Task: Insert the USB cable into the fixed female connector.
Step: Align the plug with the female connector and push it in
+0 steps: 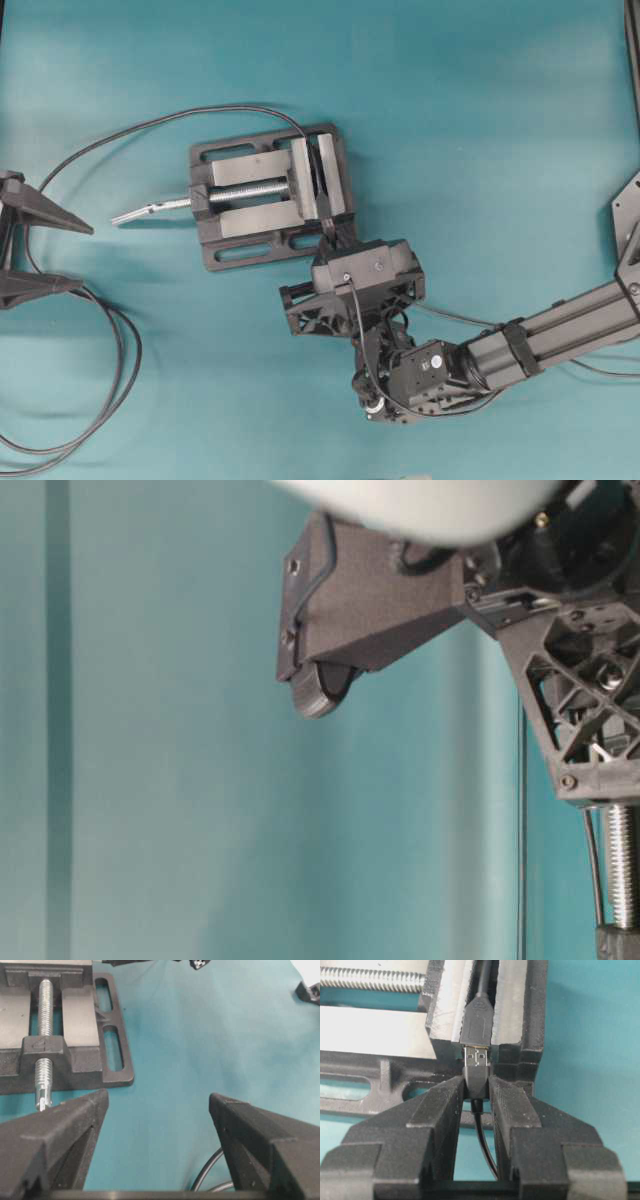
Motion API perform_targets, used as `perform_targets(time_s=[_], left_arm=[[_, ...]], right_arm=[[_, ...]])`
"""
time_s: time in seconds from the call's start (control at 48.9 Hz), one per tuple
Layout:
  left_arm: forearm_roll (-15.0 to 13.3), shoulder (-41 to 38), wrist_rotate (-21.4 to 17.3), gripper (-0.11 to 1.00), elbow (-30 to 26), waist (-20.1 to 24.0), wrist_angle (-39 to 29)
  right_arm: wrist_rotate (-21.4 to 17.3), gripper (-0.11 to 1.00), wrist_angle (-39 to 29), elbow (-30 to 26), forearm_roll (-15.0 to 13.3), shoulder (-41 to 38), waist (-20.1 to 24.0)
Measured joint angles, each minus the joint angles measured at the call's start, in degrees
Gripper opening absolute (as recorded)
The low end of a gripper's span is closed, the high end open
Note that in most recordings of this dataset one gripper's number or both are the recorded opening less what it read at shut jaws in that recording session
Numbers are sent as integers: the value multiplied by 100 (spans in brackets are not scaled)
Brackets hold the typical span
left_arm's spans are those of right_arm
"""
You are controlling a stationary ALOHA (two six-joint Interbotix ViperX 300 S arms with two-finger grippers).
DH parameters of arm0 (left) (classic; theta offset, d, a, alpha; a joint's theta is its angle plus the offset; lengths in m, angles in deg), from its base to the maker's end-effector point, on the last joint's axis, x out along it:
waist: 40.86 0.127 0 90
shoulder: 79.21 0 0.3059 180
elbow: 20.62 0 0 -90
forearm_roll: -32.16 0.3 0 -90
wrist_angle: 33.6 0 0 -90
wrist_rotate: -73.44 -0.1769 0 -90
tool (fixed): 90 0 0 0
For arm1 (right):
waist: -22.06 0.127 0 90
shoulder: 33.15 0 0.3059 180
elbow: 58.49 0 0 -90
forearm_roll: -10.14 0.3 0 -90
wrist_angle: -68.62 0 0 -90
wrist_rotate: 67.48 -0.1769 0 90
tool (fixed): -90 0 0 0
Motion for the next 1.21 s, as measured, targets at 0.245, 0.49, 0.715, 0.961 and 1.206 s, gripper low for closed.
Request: perform_targets(time_s=[0.245,0.49,0.715,0.961,1.206], left_arm=[[9,0,0,95,0,0,0],[9,0,0,95,0,0,0],[0,0,0,95,0,0,0],[0,0,0,95,0,0,0],[0,-9,0,95,0,0,0]], right_arm=[[9,21,0,0,0,0,-9],[79,21,-9,-62,9,-9,-79],[105,21,0,-264,18,-132,-141],[132,21,9,-431,9,-255,-193],[246,21,79,-492,-79,-281,-352]])
